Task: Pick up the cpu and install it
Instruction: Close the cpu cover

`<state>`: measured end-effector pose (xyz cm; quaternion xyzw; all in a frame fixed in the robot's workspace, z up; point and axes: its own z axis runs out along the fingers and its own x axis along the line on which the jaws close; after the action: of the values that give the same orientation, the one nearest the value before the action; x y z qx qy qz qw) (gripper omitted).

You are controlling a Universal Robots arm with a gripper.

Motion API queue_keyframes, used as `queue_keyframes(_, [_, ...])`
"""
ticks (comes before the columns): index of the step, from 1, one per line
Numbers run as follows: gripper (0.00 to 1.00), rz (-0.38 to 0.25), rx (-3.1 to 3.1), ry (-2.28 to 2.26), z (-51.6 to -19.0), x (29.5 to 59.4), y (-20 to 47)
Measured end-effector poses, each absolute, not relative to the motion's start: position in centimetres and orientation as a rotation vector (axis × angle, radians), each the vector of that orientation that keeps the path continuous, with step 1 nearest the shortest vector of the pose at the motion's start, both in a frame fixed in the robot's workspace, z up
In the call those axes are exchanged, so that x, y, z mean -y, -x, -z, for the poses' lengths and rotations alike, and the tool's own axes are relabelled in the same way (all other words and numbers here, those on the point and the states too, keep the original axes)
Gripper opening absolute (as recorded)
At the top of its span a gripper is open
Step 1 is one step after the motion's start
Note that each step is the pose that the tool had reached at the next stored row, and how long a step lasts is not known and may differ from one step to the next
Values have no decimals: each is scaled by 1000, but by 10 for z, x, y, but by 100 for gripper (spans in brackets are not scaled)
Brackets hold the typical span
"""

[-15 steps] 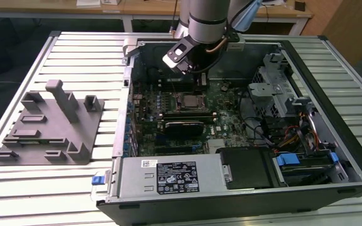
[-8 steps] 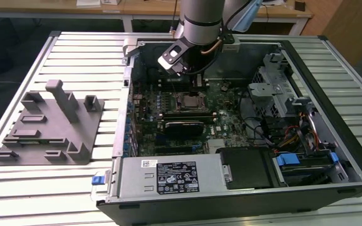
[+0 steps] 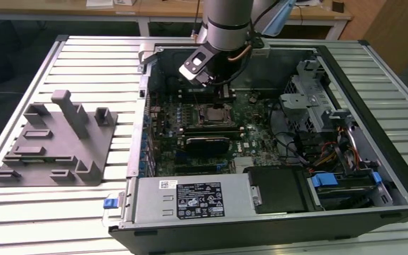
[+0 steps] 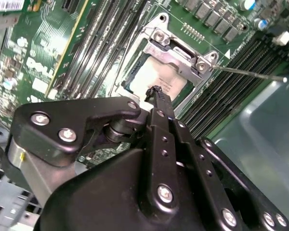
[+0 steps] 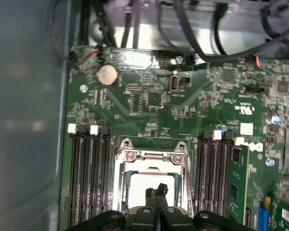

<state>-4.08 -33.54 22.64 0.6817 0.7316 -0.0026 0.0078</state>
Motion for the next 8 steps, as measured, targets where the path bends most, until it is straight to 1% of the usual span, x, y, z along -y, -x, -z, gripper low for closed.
queue_keyframes(8, [11,6,-2436,-1959,-226,335,41])
